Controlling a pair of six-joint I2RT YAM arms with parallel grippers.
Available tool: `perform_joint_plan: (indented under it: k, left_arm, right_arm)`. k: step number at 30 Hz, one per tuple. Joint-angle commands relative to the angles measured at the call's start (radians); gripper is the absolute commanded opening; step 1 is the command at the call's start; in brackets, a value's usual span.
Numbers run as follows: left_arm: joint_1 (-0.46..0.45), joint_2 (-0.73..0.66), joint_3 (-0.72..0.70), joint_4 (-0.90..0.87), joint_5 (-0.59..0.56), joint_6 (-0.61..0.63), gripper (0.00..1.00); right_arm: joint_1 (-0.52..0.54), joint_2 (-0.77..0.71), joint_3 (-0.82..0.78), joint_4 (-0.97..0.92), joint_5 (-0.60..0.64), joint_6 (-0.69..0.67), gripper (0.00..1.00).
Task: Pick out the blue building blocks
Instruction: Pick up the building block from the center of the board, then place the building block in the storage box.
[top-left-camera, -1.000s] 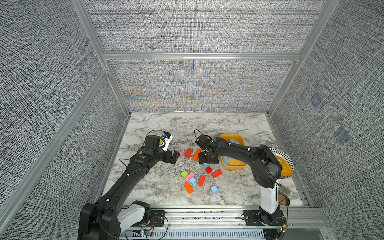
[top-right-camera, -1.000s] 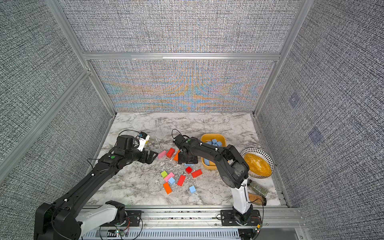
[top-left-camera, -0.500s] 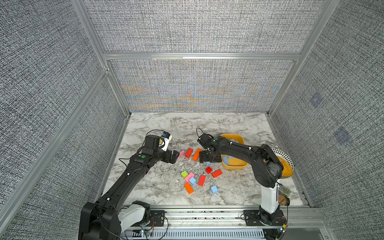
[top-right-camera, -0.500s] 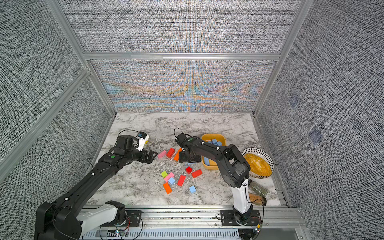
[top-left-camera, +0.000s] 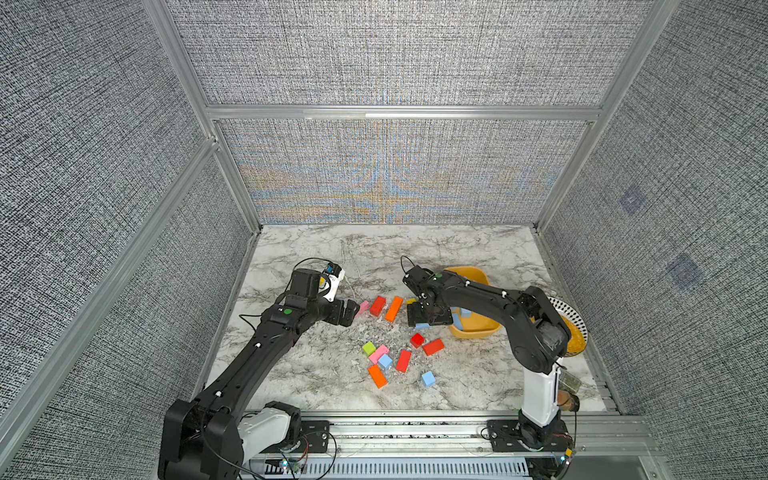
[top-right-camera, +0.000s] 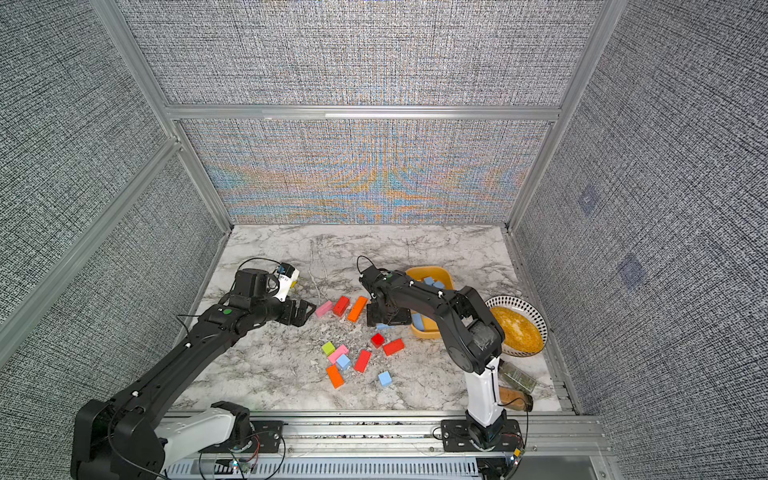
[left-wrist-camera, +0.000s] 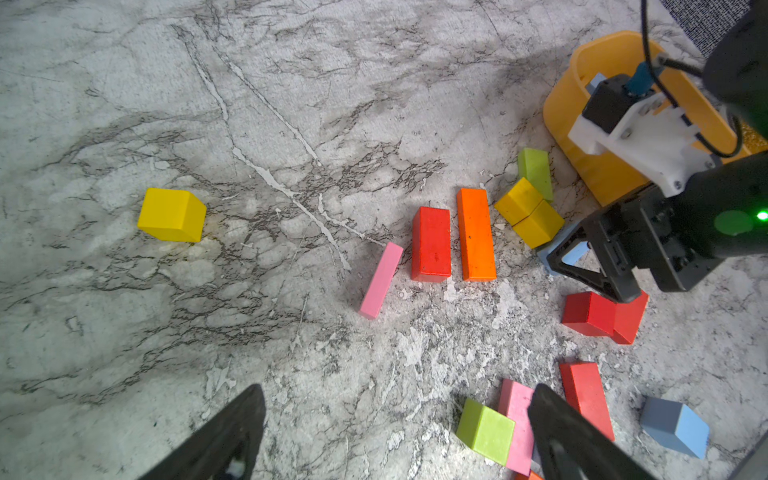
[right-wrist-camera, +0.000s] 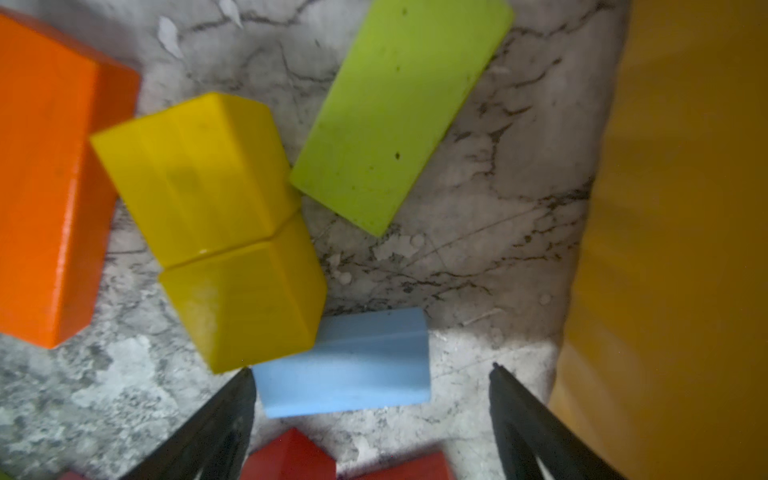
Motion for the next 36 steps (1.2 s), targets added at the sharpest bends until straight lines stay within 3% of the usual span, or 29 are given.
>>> perform_joint_plan:
  k: [1,5,13,21,27,31,36]
  left_arm:
    - [0.001,0.002,0.006,0.016,0.009,0.005,1.0]
    - [0.003,0.006,0.009,0.012,0.008,0.01,1.0]
    - [0.004,0.021,0.019,0.0,0.021,0.03,1.0]
    - [-0.004,0.107,0.1,-0.005,0.166,0.098,0.98]
    - [-0.049,0.223,0.222,-0.051,0.196,0.116,0.96]
    - [-0.086,0.299,0.291,-0.071,0.2,0.118,0.96]
    - [-0.128,0.339,0.333,-0.091,0.184,0.141,0.96]
  right_arm:
    - [-0.009,0.004,-0.017,0.05,-0.053,-0.011,0.88]
    - [-0.009,0.029,-0.017,0.062,-0.068,-0.012,0.84]
    - [-0.005,0.007,0.03,0.01,-0.032,-0.008,0.5]
    - [-0.065,-0.157,0.095,-0.028,0.028,0.035,0.4]
    - [-0.224,-0.38,-0.091,0.028,0.026,0.16,0.4]
    - [-0.358,-0.548,-0.329,0.152,-0.021,0.355,0.39]
    - [-0.407,-0.742,-0.556,0.325,-0.018,0.59,0.39]
